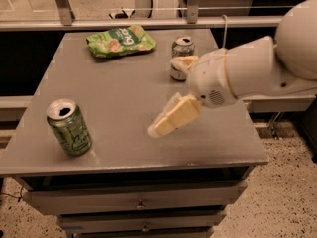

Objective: Knock green can over

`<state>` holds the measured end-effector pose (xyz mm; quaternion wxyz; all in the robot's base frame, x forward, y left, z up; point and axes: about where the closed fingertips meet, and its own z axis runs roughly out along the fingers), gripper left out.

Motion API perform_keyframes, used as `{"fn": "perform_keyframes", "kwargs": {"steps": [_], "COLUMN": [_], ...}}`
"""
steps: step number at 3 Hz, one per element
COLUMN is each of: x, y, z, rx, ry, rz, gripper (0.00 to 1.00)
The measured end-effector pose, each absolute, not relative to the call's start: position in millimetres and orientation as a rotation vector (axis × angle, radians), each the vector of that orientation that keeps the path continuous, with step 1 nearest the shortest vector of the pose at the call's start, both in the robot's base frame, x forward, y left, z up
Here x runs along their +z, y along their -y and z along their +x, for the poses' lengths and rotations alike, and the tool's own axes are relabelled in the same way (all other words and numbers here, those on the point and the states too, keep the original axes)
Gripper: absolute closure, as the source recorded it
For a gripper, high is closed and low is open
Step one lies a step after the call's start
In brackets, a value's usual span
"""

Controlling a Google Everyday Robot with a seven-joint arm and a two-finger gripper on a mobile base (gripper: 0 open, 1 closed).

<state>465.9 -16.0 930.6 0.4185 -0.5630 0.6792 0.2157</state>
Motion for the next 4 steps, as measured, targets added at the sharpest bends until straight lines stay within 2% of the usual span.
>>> {"fn": "perform_keyframes", "kwargs": {"steps": [1, 2, 4], "x": [948.5, 949.7, 910.1], "y": [-10.9, -11.3, -55.8], "z": [459.0, 458.3, 456.5], "rx": [0.631, 0.63, 0.789], "ry": [-1.64, -1.637, -1.546], "rz": [-1.374, -1.373, -1.308], "gripper": [0.0, 0.0, 0.0]}}
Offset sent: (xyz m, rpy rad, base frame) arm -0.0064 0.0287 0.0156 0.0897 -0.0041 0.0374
